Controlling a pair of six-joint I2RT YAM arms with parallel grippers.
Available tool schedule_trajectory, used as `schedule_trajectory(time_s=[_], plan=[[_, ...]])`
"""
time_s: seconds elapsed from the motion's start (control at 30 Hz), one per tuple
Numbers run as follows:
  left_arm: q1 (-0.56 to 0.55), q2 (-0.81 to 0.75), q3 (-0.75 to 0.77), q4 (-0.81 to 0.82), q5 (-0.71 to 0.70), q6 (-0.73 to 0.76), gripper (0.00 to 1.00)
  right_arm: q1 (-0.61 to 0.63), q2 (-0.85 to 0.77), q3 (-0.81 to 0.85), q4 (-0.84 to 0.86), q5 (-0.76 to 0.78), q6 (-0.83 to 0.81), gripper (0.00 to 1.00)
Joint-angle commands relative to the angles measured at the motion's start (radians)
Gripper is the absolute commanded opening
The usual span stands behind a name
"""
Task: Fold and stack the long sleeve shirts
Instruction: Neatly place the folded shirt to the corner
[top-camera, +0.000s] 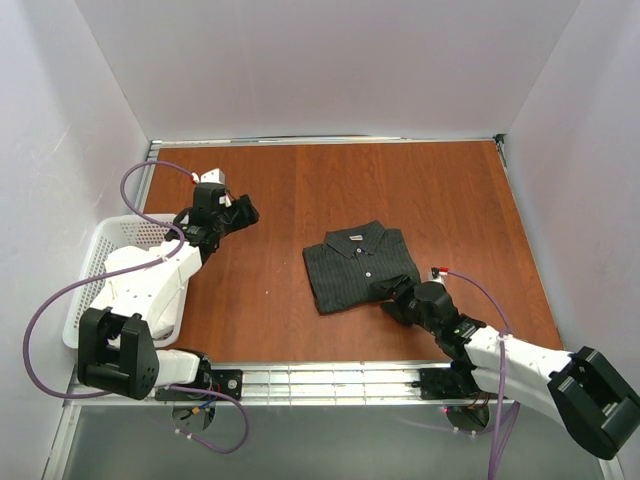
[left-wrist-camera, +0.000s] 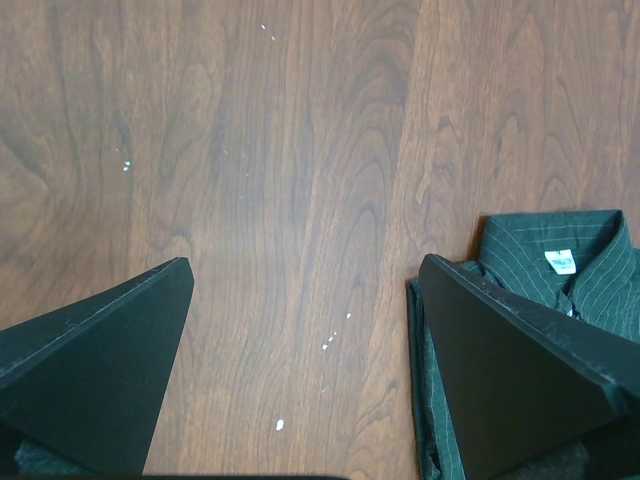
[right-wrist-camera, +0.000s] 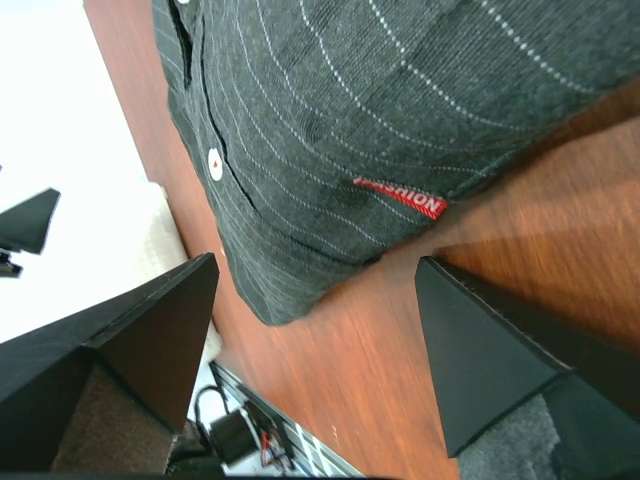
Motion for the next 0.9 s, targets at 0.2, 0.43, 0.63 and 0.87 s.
schedule_trajectory(time_s=[0.2,0.43,0.63,0.87], plan=[[0.017,-0.055,-0.018,0.016,-0.014,0.021,0.87,0.020,0.196,-0.006,0.134,0.106,0.137,0.71],[0.018,-0.073,-0.025,0.016,-0.042,0.027,0.87,0.022,0.336,0.029,0.222,0.103,0.178,0.49],[0.020,-0.078,-0.027,0.014,-0.053,0.028,0.86,-0.004,0.396,0.043,0.254,0.152,0.194,0.08],[0.020,-0.098,-0.030,0.014,-0.068,0.034,0.86,-0.247,0.505,0.135,0.308,0.082,0.064,0.01]])
